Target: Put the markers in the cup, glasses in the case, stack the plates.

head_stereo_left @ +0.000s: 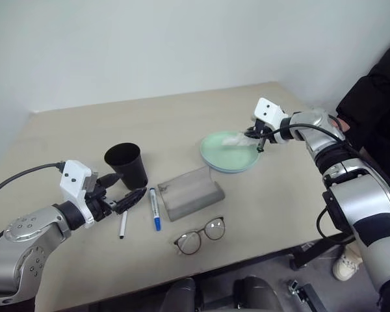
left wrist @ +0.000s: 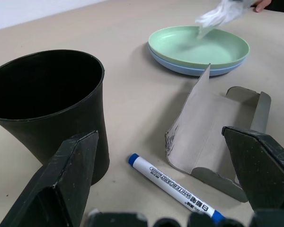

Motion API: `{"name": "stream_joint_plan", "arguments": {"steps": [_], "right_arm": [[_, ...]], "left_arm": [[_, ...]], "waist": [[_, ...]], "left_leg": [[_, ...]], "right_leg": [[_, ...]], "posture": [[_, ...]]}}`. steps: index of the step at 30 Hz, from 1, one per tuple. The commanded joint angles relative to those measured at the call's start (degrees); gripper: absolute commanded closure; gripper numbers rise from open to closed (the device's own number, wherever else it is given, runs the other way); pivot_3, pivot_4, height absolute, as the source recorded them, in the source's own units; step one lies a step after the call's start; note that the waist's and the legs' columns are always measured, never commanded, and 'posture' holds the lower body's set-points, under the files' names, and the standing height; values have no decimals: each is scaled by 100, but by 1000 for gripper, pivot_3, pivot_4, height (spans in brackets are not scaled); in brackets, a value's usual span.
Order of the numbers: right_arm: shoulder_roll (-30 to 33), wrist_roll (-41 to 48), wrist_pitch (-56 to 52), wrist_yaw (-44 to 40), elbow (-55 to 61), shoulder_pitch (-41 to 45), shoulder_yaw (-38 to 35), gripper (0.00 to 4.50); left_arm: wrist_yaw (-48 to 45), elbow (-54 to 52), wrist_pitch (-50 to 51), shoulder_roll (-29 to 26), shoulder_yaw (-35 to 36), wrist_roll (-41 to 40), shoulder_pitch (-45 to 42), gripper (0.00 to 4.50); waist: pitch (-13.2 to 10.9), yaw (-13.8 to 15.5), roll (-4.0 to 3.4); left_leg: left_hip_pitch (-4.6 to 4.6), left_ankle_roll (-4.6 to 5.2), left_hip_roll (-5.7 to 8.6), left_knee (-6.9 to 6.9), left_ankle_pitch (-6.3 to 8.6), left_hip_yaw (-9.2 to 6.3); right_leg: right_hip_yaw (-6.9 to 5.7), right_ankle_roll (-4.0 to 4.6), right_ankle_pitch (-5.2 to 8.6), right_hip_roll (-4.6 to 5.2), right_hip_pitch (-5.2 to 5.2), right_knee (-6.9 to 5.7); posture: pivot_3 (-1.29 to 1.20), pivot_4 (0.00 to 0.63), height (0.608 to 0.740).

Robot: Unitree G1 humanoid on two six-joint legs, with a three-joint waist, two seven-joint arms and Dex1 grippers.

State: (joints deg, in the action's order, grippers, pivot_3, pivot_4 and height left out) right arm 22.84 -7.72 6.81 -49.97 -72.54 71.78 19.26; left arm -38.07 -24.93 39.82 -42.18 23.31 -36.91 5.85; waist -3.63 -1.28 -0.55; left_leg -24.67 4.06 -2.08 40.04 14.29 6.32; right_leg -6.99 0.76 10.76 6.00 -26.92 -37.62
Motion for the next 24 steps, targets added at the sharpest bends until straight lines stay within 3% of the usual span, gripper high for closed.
{"name": "stream_joint_plan", "arguments": {"steps": [1,2,10,13,16,20,24], "right_arm": [[-121,-98,93,565,-71,106,-262,4075],[-163,-76,97,639,-92,82,-334,3879],[-272,213,61,762,-91,55,-1055,1025],[-168,403,-153,-304,69,93,-1244,21],[-50,615,-267,-1626,544,-44,-1290,21],[36,847,-724,-2504,1398,-407,-1271,21],[514,1438,-1867,-4096,3686,-1466,-703,21]], "left_arm": [[28,-159,-73,-12,72,-22,-78,0],[32,-169,-75,-9,76,-26,-68,0],[45,-178,-73,8,10,-22,-92,0],[2,-171,-61,-9,-86,-24,-154,0],[-116,-120,-25,-85,-197,-46,-252,0],[-359,-60,44,-281,-398,-1,-359,0],[-793,99,109,-526,-1036,56,-865,0]], "waist": [[0,-4,0],[0,-11,0],[0,-17,0],[0,-8,0],[0,-7,0],[1,-8,2],[1,49,2]], "left_leg": [[1,0,-2,0,0,2],[1,0,-3,0,0,4],[4,1,-20,0,-3,8],[8,1,-20,1,-5,5],[8,5,-20,2,-6,3],[11,5,-23,3,-6,-2],[15,5,-24,8,-5,-15]], "right_leg": [[2,0,0,-3,0,-1],[3,0,0,-5,-1,-2],[1,5,-5,-19,-2,-7],[-1,7,-6,-20,3,-7],[-2,7,-6,-20,5,-6],[-6,4,-7,-23,9,-6],[-17,6,-6,-20,20,-3]], "posture": [[0,0,700],[0,0,700],[0,0,700],[0,0,700],[0,0,700],[0,0,700],[0,0,700]]}}
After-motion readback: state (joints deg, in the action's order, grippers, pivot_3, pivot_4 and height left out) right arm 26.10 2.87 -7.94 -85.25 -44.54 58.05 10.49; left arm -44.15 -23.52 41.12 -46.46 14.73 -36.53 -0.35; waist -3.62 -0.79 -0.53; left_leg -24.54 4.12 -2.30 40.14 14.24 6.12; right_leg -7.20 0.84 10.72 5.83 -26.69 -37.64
